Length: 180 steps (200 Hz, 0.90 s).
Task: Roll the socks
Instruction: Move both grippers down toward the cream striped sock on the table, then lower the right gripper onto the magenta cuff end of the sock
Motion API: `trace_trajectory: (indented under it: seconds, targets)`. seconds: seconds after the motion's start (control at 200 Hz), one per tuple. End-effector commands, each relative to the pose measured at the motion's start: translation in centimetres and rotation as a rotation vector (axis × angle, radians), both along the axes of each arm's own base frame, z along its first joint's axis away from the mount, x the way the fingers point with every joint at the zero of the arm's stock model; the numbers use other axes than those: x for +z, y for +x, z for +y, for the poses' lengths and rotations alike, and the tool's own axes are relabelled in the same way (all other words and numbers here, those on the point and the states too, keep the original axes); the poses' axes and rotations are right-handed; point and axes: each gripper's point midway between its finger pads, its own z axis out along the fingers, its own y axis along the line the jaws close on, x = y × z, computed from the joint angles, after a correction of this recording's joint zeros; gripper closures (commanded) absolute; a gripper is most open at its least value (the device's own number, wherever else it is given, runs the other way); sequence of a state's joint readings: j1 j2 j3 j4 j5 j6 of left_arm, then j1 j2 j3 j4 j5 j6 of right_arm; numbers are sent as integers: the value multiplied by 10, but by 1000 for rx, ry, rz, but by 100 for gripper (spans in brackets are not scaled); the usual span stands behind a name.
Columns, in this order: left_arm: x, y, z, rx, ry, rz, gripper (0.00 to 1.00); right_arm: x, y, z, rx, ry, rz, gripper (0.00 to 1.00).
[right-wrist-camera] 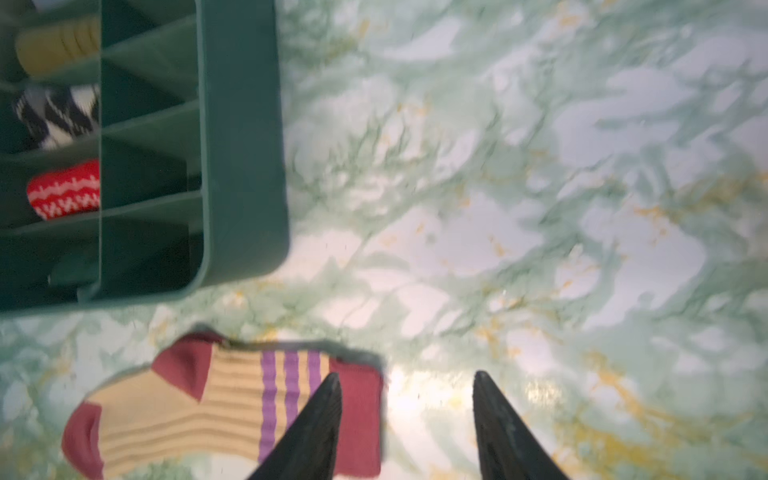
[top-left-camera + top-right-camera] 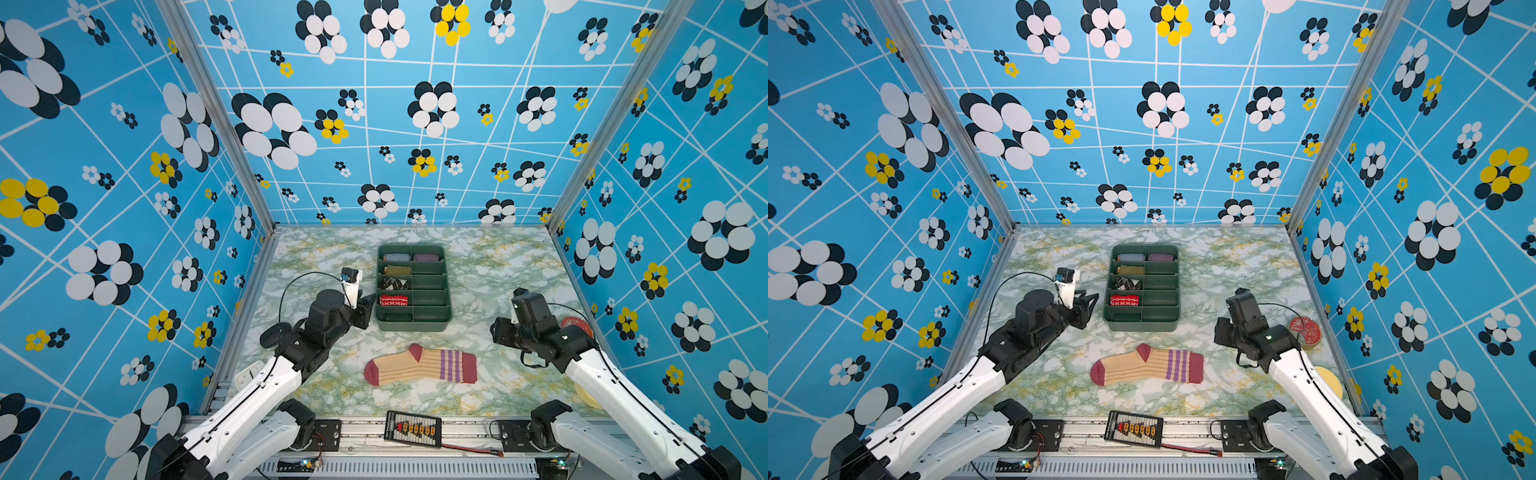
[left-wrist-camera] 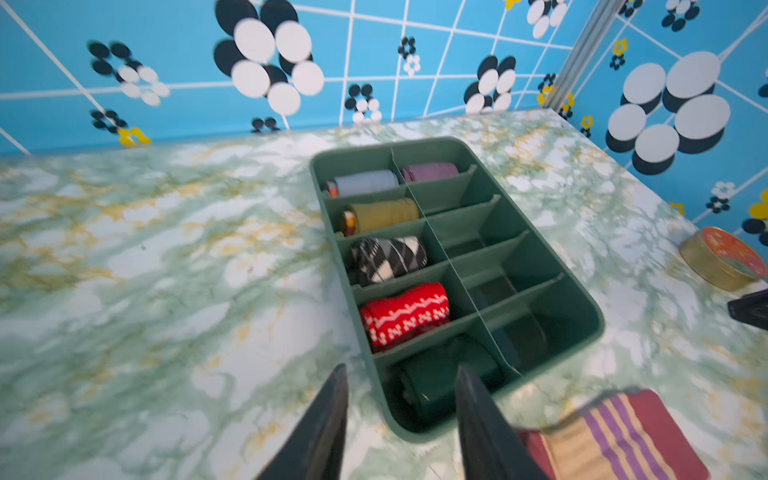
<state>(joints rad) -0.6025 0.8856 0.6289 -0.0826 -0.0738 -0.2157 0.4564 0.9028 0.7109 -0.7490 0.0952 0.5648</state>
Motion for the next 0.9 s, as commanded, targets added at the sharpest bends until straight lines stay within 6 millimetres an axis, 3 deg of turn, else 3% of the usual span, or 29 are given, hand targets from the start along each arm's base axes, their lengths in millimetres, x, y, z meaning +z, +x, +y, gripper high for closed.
trace_trajectory:
  seconds: [0.0,0.18,0.35,0.895]
  targets:
    - [-30,-25,17,86,116,109,63,-22,-45,-8,-68,-20,140,52]
    - [-59,-51,18,76,159,204,77,-48,-66,10,-67,79,187,56]
    - [-79,-61,21,89,183,249,79,-63,-76,23,-34,83,211,59]
    - [-93,-51,11,68,270,301,79,-87,-68,44,-58,116,250,65]
